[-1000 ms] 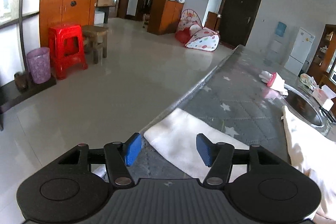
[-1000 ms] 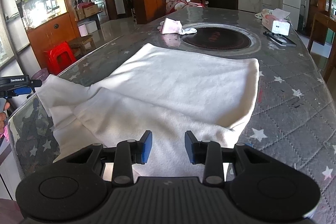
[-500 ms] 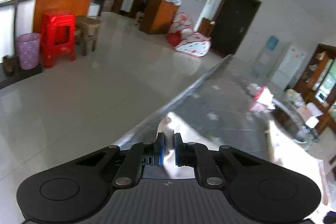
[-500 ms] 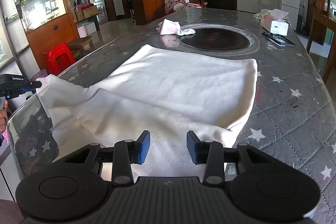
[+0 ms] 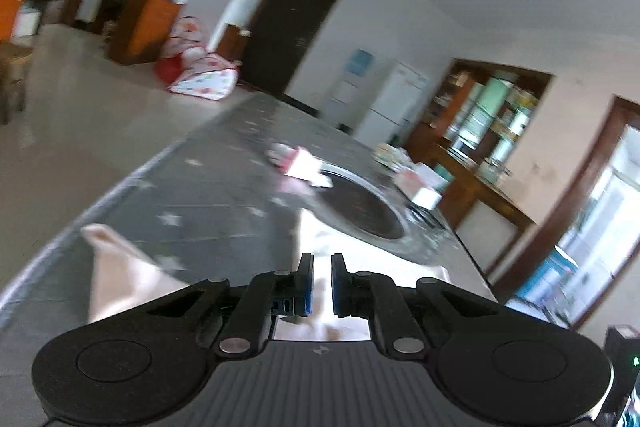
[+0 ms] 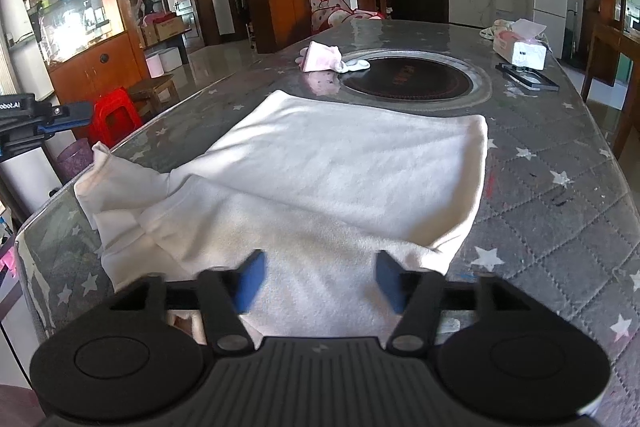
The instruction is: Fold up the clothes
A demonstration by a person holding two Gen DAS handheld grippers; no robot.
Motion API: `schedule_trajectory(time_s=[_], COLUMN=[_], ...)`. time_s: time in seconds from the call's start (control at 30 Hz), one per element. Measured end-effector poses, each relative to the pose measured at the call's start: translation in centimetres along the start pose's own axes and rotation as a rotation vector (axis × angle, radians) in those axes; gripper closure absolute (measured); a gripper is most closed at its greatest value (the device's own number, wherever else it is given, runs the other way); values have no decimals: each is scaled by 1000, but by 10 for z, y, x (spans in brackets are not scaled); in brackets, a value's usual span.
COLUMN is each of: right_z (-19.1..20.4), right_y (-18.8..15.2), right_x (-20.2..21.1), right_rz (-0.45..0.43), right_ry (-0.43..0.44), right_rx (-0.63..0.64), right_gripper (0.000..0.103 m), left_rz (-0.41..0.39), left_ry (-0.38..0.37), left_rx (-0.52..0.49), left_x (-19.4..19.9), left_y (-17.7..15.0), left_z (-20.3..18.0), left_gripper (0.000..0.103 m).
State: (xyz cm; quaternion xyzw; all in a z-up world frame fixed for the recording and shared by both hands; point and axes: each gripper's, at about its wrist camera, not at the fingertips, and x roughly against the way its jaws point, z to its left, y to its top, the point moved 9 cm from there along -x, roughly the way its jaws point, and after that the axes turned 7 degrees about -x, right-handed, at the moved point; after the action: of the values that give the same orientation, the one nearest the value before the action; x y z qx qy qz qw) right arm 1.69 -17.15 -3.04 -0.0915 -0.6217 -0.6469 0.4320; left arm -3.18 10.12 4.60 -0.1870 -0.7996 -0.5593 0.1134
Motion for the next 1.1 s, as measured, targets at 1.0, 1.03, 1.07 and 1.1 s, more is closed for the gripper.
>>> schedule_trajectory(time_s=[1.0,1.03,1.07,1.1], right_z=[18,18,18,18], right_y=[2,2,2,2], right_x=[-1,-2,-2,-2], right_rz=[-3,-2,-2,-3], right_ry=[51,50,51,52], right_rx=[35,34,33,32], right_gripper=[5,5,5,5], left_rz=[34,35,35,36], left_ry=[565,556,547,538], left_rx=[143,148,153,158], left_x=[31,30,28,27], left_y=[-40,-40,-40,-40], left_z=[148,149,150,151], left_gripper=[52,52,54,54])
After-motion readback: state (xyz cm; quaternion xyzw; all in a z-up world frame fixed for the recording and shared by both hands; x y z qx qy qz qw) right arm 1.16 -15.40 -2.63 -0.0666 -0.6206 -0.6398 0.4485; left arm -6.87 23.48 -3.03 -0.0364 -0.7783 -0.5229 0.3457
